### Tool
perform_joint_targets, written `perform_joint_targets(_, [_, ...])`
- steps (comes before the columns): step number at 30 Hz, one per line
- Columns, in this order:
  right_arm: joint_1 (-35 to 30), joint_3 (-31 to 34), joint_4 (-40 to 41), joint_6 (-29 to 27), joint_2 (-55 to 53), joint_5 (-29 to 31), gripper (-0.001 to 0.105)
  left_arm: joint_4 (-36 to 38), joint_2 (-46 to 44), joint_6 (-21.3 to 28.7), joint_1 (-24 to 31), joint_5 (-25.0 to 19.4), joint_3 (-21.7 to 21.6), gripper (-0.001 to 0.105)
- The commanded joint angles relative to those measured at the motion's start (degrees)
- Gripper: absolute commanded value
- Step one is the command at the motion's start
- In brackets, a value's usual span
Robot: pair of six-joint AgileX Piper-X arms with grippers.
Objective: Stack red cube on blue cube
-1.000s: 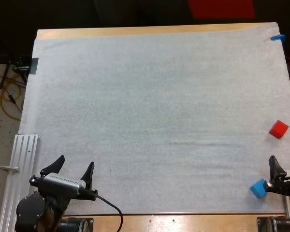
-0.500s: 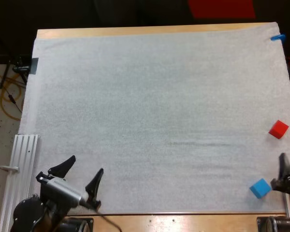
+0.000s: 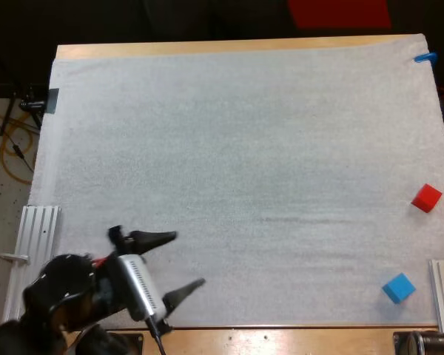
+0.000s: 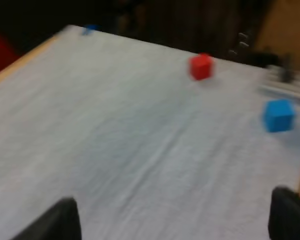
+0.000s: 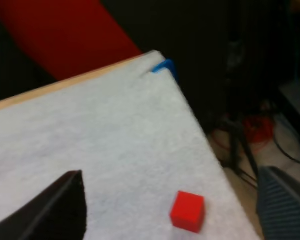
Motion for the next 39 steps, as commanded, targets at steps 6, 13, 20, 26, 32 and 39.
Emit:
perform_joint_targets(6, [0.0, -2.9, 3.6, 0.6, 12.1, 2.1, 0.069, -0.6, 7.0, 0.5, -11.6, -0.7, -1.3, 0.073])
perform_joint_targets(13, [0.0, -3.0, 1.6, 3.0, 28.4, 1.2, 0.069, -0.6, 11.5, 0.5, -18.8, -4.2, -1.3, 0.073])
perform_joint_targets(20, [-1.2, -3.0, -4.0, 5.5, 43.8, -1.3, 0.069, -0.6, 12.3, 0.1, -19.5, -4.2, -1.3, 0.073])
perform_joint_targets(26, [-5.5, -3.0, -4.9, 6.9, 53.8, -4.6, 0.069, -0.6, 12.3, -0.2, -19.5, -4.2, -1.3, 0.073])
perform_joint_targets(32, [-9.0, -3.0, -9.6, 7.5, 61.9, -9.8, 0.069, -0.6, 12.3, -0.2, -19.5, -4.2, -1.3, 0.073])
perform_joint_targets(39, [-9.2, -3.0, -12.7, 7.0, 68.5, -13.0, 0.069, -1.1, 12.3, -0.2, -19.5, -4.2, -1.3, 0.073])
